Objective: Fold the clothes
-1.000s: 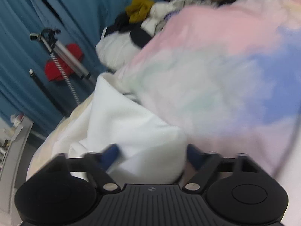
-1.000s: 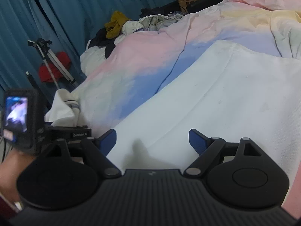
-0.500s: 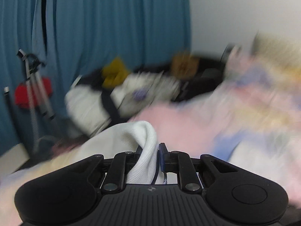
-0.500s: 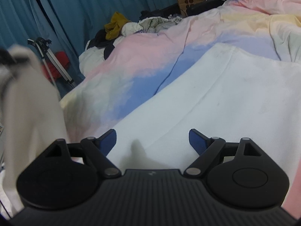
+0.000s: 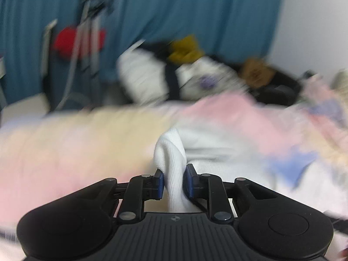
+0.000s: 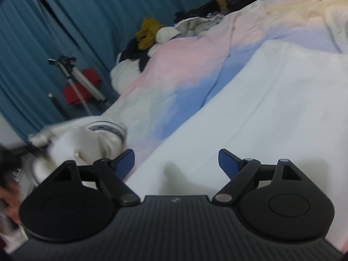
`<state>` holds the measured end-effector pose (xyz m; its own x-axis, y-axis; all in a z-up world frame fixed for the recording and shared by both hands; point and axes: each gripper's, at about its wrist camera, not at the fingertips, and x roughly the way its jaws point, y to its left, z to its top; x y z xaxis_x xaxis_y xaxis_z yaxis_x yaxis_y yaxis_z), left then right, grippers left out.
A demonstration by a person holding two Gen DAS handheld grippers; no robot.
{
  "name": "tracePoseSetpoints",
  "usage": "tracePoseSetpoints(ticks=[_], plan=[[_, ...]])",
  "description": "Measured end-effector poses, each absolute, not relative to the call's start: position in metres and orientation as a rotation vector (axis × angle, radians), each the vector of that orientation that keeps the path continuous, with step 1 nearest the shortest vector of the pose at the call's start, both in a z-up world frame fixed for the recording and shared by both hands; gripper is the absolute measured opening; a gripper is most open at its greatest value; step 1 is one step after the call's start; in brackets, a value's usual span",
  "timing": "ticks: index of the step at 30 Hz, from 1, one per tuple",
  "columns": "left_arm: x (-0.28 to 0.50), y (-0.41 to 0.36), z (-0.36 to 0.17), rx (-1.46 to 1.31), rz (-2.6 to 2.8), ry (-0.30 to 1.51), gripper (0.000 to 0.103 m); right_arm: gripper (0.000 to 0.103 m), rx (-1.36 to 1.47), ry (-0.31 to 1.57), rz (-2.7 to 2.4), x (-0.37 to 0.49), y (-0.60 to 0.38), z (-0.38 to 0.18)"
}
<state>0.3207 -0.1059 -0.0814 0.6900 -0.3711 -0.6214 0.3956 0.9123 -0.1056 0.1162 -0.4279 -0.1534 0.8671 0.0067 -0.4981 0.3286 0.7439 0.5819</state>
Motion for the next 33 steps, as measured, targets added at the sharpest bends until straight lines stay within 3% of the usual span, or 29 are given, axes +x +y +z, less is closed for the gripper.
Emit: tracePoseSetpoints(ticks=[4, 6, 8, 14, 17, 22, 27, 28, 31, 33], plan=[[0.325, -0.078, -0.116, 0.063, -0.315, 0.778, 0.025, 0.086, 0.733, 0.509, -0.140, 0.121, -0.424, -0.155], [0.320, -0.066, -0.118, 0.071, -0.299, 0.764, 0.032, 0.086, 0.728, 0.515, -0.140, 0.122, -0.424, -0.155], [0.304, -0.057, -0.112, 0.090, -0.295, 0.722, 0.047, 0.086, 0.727, 0.517, -0.142, 0.123, -0.424, -0.155], [0.261, -0.071, -0.064, 0.152, -0.383, 0.605, 0.080, 0.086, 0.689, 0.506, -0.164, 0.120, -0.422, -0.148], [0.249, -0.110, -0.042, 0.225, -0.457, 0.538, 0.079, 0.086, 0.677, 0.502, -0.176, 0.117, -0.421, -0.146], [0.267, -0.215, -0.046, 0.478, -0.514, 0.633, 0.076, 0.086, 0.680, 0.501, -0.190, 0.114, -0.425, -0.146], [0.310, -0.299, -0.098, 0.712, -0.379, 0.828, 0.067, 0.086, 0.690, 0.508, -0.185, 0.118, -0.427, -0.151], [0.319, -0.311, -0.113, 0.768, -0.320, 0.862, 0.060, 0.086, 0.690, 0.510, -0.186, 0.119, -0.427, -0.152], [0.335, -0.330, -0.140, 0.837, -0.252, 0.933, 0.058, 0.086, 0.697, 0.516, -0.184, 0.123, -0.430, -0.156], [0.337, -0.336, -0.153, 0.896, -0.230, 0.932, 0.050, 0.086, 0.701, 0.517, -0.182, 0.125, -0.431, -0.158]])
